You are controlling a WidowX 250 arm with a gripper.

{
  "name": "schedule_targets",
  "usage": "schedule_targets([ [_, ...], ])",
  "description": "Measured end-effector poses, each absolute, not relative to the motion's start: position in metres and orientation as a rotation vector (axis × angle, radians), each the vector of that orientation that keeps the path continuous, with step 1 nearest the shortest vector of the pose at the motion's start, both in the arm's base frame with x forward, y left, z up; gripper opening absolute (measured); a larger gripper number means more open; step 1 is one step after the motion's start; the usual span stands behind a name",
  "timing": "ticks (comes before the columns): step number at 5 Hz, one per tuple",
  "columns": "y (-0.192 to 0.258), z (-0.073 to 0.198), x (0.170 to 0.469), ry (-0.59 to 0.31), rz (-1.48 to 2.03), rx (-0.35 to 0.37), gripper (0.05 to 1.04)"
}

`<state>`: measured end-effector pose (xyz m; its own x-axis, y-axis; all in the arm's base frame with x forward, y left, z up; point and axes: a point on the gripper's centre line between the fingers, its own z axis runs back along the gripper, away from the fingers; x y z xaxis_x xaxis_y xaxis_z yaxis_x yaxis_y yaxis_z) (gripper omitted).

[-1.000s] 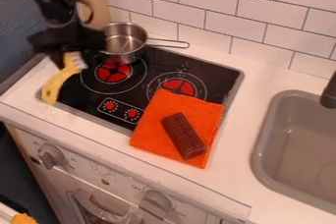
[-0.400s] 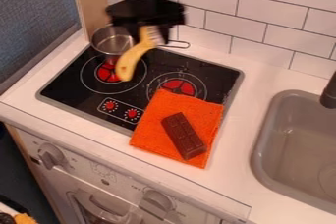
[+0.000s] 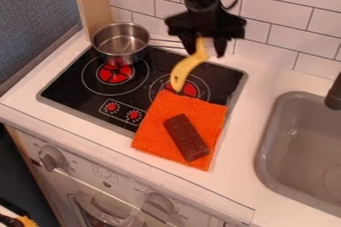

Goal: Moved the brush to the upper right corner of the cooker

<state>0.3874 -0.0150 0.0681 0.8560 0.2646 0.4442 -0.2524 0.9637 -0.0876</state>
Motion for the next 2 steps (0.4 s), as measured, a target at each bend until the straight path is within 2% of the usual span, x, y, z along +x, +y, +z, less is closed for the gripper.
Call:
schedule_targets([
  [2,-0.043,0.032,0.405,-0.420,0.204,-0.002,0.575],
])
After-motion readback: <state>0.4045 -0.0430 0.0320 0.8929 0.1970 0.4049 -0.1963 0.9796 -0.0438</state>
